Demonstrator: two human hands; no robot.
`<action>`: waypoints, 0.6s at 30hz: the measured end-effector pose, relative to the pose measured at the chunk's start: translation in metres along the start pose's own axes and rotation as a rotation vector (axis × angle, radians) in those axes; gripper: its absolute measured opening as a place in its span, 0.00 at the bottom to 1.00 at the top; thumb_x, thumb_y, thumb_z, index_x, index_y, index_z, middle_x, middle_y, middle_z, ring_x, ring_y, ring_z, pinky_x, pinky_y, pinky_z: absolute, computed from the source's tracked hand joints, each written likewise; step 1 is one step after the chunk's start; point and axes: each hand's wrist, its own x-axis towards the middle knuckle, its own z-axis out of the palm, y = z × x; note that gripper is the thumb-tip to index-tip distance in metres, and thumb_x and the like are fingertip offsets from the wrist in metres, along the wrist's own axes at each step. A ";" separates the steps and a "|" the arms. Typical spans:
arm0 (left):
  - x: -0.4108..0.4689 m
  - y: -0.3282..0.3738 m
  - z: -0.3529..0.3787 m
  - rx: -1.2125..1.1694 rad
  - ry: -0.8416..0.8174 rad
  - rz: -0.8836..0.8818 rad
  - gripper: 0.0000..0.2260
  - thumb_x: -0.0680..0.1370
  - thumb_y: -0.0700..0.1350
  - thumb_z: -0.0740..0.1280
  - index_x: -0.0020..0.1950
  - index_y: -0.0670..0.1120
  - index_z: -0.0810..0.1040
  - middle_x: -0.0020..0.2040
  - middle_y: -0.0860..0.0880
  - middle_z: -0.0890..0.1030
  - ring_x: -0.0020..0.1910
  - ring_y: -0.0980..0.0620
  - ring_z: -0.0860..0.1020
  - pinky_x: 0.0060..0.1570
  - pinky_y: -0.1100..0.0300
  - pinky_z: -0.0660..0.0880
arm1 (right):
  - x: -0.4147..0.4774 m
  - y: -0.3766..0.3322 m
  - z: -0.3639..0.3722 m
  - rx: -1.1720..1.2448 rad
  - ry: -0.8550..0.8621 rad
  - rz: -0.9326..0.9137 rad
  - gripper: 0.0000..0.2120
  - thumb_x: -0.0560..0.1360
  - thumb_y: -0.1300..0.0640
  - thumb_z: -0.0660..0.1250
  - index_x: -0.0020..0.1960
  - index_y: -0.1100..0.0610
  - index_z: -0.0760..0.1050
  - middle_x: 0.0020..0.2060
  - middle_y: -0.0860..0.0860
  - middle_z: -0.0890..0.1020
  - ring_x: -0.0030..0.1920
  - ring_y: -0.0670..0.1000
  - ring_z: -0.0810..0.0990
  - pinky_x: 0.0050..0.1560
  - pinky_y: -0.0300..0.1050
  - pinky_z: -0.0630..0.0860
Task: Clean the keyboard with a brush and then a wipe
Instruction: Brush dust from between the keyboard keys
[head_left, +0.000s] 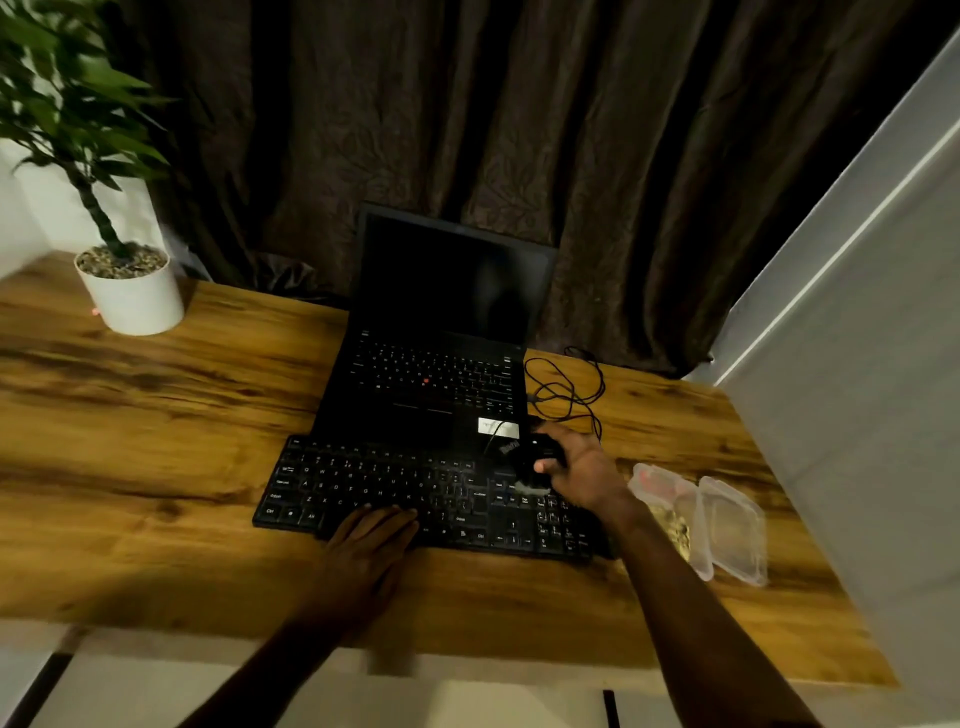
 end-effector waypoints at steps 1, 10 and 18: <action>0.000 0.000 0.000 0.000 -0.005 -0.003 0.20 0.79 0.50 0.58 0.68 0.47 0.78 0.68 0.51 0.77 0.68 0.52 0.72 0.73 0.53 0.55 | 0.000 0.000 -0.001 -0.025 -0.002 0.007 0.23 0.77 0.55 0.69 0.69 0.44 0.68 0.58 0.52 0.74 0.60 0.53 0.73 0.56 0.49 0.76; 0.001 0.000 0.000 -0.001 0.028 0.015 0.20 0.80 0.51 0.57 0.67 0.47 0.79 0.67 0.51 0.77 0.67 0.52 0.70 0.73 0.53 0.55 | 0.000 -0.013 0.009 0.210 0.019 -0.070 0.17 0.76 0.62 0.70 0.63 0.51 0.74 0.51 0.48 0.77 0.50 0.50 0.79 0.42 0.43 0.81; 0.001 0.000 0.001 0.004 0.035 0.025 0.19 0.79 0.50 0.59 0.67 0.47 0.79 0.68 0.51 0.77 0.67 0.50 0.73 0.70 0.49 0.62 | 0.003 0.031 -0.016 0.076 0.003 -0.015 0.23 0.72 0.63 0.71 0.61 0.41 0.72 0.52 0.53 0.80 0.52 0.55 0.80 0.49 0.52 0.82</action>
